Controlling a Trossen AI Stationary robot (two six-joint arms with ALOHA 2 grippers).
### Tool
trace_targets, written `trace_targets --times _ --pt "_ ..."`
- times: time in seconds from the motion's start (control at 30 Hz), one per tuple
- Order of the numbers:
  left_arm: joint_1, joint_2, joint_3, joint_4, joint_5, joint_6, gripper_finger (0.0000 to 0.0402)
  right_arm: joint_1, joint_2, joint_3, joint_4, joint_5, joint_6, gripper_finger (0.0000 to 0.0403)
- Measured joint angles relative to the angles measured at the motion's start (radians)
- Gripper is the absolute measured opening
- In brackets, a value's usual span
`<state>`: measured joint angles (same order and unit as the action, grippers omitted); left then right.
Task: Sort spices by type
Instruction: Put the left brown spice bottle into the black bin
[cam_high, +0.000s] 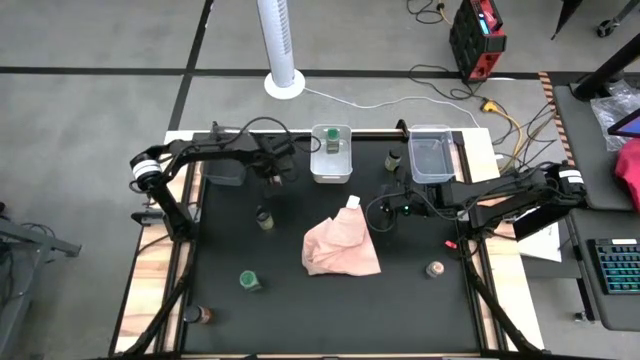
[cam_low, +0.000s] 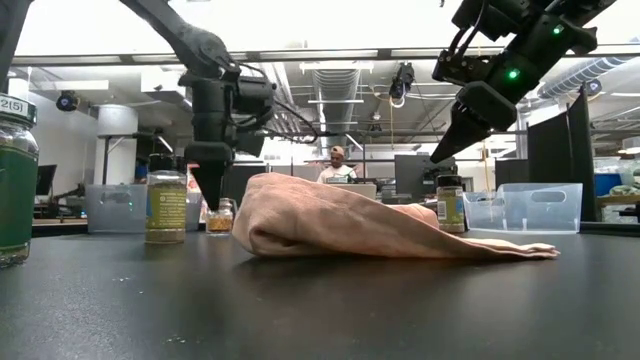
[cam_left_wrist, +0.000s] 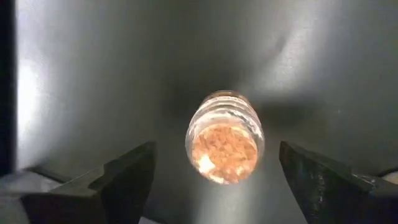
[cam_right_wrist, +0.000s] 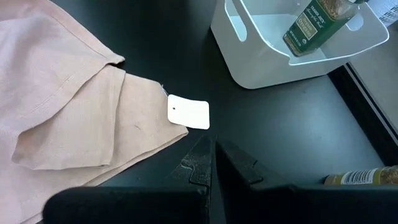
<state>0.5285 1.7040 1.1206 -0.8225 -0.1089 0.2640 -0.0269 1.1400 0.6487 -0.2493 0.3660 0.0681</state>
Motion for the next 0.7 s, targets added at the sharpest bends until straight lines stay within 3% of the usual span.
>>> trace_targets --times 0.7 --pt "-0.001 0.000 -0.050 0.152 0.007 -0.015 0.0315 0.000 0.000 0.000 0.001 0.000 0.000 0.0013"
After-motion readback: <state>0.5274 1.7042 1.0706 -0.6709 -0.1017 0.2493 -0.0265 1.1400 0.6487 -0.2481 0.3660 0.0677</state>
